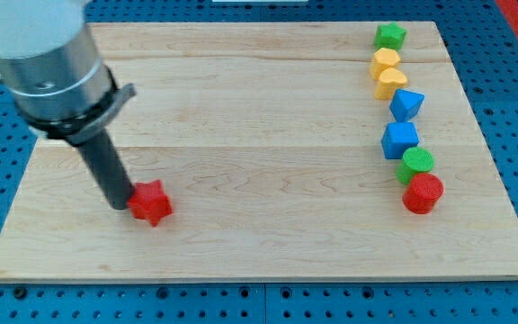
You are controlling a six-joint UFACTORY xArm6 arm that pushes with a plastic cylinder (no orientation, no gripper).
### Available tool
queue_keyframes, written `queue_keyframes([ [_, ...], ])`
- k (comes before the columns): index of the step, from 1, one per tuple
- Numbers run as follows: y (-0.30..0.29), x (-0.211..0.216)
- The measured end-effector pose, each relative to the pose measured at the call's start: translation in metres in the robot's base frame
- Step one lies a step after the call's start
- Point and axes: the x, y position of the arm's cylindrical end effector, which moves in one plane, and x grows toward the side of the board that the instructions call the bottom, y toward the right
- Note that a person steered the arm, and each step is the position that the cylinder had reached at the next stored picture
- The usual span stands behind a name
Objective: Move the red star closer closer to red circle
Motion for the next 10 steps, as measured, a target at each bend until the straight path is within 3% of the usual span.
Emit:
queue_keyframes([
  [7,0.253,0.04],
  [10,0.293,0.044],
])
